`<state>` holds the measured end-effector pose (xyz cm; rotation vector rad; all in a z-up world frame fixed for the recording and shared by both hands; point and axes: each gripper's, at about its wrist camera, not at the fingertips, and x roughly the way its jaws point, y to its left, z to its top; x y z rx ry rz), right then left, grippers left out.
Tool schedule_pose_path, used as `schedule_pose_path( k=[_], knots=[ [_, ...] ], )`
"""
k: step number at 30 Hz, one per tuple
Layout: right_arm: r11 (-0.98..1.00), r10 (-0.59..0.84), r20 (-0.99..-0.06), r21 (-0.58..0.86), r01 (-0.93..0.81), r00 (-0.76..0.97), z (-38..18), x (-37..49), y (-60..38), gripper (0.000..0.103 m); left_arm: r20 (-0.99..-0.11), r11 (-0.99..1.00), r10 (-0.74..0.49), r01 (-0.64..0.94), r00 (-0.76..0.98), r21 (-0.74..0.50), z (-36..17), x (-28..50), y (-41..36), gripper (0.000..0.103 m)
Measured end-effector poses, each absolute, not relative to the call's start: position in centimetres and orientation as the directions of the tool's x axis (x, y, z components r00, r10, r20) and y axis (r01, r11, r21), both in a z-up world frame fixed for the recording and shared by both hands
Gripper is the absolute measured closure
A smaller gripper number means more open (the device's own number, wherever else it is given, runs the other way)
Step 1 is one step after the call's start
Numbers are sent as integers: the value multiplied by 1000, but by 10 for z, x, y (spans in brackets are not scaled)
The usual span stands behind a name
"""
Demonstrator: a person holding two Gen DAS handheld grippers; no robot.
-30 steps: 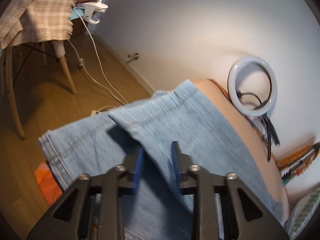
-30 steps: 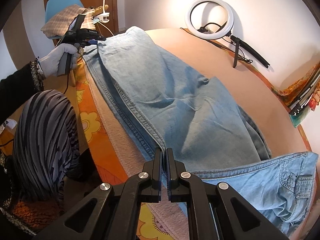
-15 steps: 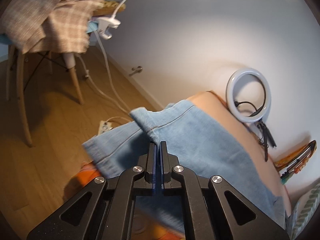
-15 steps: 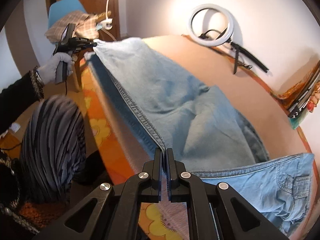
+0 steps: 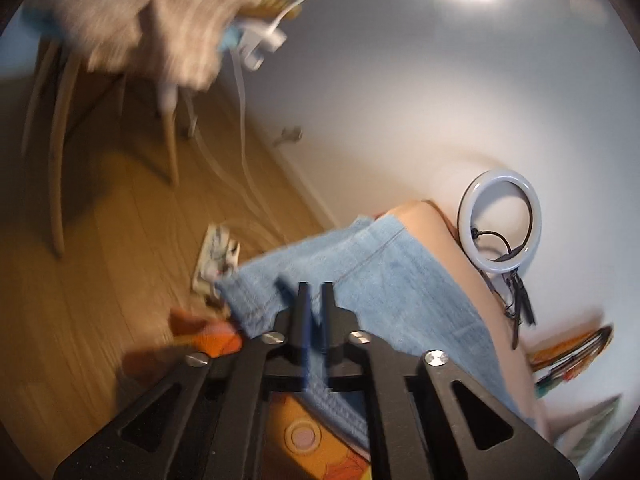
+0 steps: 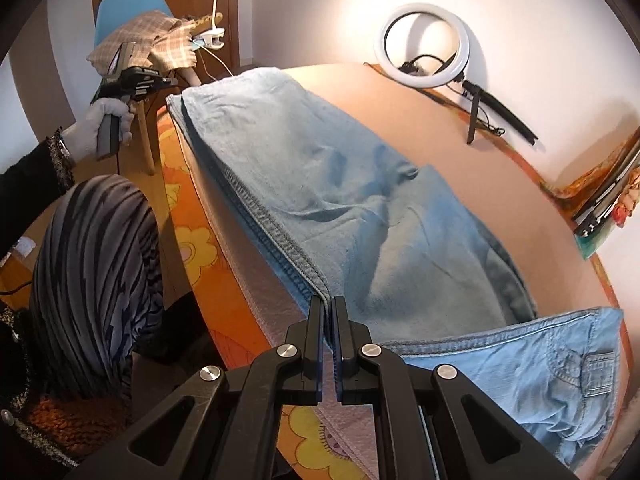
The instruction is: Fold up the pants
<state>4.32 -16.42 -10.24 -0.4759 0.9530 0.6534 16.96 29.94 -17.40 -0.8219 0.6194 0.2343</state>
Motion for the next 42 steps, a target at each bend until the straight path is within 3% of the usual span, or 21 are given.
schedule_pose_path(
  k=[3,7,15,18,19,20,29,37,42],
  knots=[
    [720,301,-859,-81,-689,415,-102,45,-166,102,-593,639,-117,-396,797,-659,-178,169,295,90],
    [736,306,-848,-77,-673,432,-93,53,-171,102,-593,634,-169,-374,787,-677,-180,176,283,68],
    [734,309,-832,-99,-672,461,-81,55,-169,102,-609,605,-182,-401,772,-688,-187,199,277,68],
    [737,312,-831,-94,-670,460,-81,54,-170,102,-618,638,-126,-414,776,-649,-186,205,276,74],
    [736,313,-832,-93,-670,459,-81,54,-170,102,-613,641,-113,-414,782,-647,-187,207,278,92],
    [736,312,-833,-92,-671,457,-82,53,-170,102,-611,640,-106,-416,785,-646,-188,210,280,101],
    [735,328,-822,-89,-673,466,-75,44,-167,102,-525,692,0,-379,851,-615,-156,182,285,101],
    [727,316,-865,-43,-686,390,-113,41,-164,102,-615,730,29,-437,788,-525,-184,174,289,101],
    [761,343,-864,25,-648,368,-123,42,-172,101,-662,769,32,-441,749,-463,-179,177,290,95]
  ],
)
